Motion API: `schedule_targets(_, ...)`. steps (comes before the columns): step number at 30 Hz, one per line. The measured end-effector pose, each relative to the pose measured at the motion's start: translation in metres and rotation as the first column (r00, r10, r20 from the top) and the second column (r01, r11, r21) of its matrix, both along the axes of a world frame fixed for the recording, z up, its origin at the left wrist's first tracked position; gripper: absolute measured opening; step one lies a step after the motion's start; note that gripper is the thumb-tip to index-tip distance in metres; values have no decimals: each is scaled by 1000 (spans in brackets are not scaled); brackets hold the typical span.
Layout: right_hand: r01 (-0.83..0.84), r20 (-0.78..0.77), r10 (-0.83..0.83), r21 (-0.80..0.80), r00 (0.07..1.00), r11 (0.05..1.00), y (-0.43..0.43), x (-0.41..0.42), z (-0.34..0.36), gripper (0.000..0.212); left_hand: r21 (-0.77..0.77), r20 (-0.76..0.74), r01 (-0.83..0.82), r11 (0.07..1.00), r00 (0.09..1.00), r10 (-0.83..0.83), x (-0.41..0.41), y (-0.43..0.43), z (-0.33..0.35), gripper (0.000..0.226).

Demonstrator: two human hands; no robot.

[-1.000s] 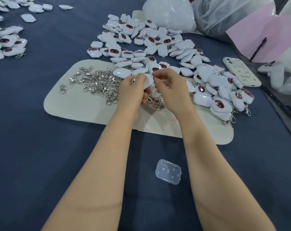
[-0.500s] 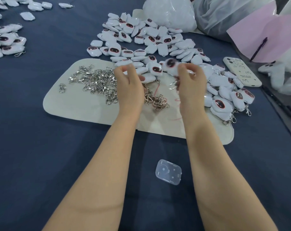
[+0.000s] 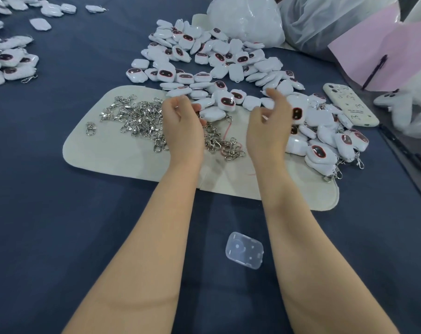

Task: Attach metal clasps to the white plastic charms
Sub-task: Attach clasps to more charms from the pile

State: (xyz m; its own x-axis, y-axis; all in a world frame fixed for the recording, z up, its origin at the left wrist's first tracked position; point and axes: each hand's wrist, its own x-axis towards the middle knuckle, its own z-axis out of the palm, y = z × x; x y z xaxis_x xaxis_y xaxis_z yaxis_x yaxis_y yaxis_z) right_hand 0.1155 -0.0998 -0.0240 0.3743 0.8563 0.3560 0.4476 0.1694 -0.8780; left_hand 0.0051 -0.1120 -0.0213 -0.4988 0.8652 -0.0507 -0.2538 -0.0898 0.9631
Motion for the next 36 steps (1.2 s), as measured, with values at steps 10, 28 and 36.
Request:
schedule_targets(10,-52,570,327,-444,754,895,38,-28,-16,45,4,-10,-12,1000,1000,12,1,2,-2,14)
schedule_targets(28,-266,1,276,-256,961,929,-3,-20,13,13,-85,-252,98,992,961,-116,2,3,-1,23)
schedule_targets(36,158,626,80,-315,775,936,9,-19,-13,40,-6,31,15,1000,999,-15,2,4,-2,14)
